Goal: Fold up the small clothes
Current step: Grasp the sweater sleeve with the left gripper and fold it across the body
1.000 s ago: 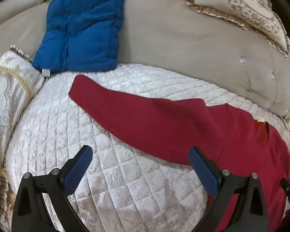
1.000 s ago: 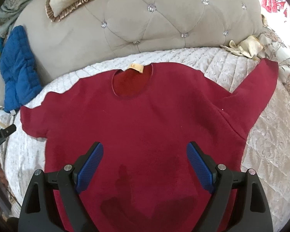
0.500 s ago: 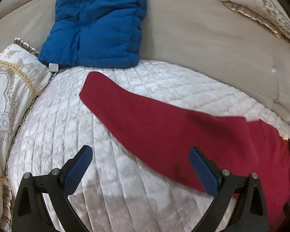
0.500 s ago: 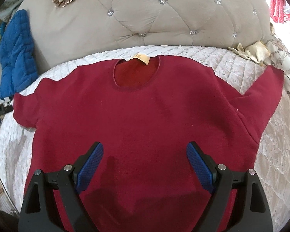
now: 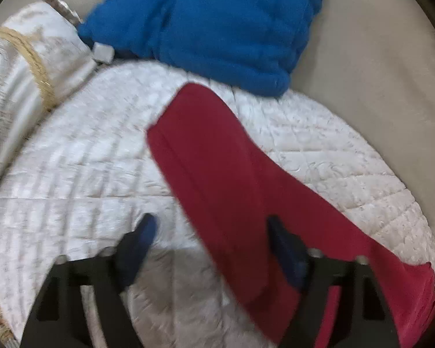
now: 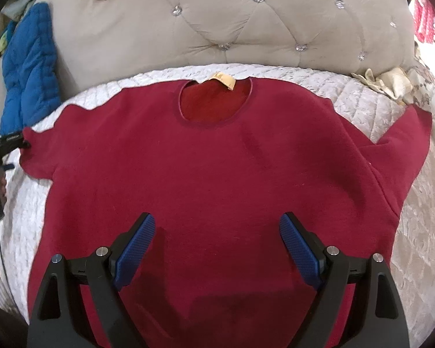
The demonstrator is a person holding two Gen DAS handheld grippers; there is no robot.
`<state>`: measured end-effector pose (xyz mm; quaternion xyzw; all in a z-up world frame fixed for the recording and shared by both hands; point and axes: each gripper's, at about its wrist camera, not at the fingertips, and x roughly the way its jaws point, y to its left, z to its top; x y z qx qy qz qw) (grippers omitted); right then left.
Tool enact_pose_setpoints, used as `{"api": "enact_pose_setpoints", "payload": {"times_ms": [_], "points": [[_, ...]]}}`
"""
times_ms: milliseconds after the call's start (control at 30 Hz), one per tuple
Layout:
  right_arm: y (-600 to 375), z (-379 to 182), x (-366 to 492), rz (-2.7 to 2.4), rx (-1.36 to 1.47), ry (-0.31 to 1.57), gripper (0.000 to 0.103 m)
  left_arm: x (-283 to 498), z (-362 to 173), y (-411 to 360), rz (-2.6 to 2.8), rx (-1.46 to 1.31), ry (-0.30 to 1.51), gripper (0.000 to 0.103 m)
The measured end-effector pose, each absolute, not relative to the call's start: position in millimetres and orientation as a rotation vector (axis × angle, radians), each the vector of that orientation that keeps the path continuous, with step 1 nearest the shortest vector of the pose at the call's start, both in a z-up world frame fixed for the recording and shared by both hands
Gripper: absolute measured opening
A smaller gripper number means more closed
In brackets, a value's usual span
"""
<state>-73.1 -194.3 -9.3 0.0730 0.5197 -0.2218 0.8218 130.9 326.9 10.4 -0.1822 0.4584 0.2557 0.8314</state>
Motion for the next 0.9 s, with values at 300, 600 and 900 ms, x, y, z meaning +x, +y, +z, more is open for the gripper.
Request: {"api": "enact_pose_setpoints", "payload": {"times_ms": [300, 600, 900], "points": [[-194, -6, -74, -0.449, 0.121, 1.084, 0.036, 129, 42, 312, 0.477, -0.376, 0.836, 0.011], [-207, 29, -84, -0.49, 0.156, 1.005, 0.035, 71, 154, 161, 0.099, -0.208, 0.648, 0.011], [-225, 54, -105, -0.532, 0.17, 0.973, 0.036, 64, 108, -5, -0.17, -0.122, 0.779, 0.013]]}}
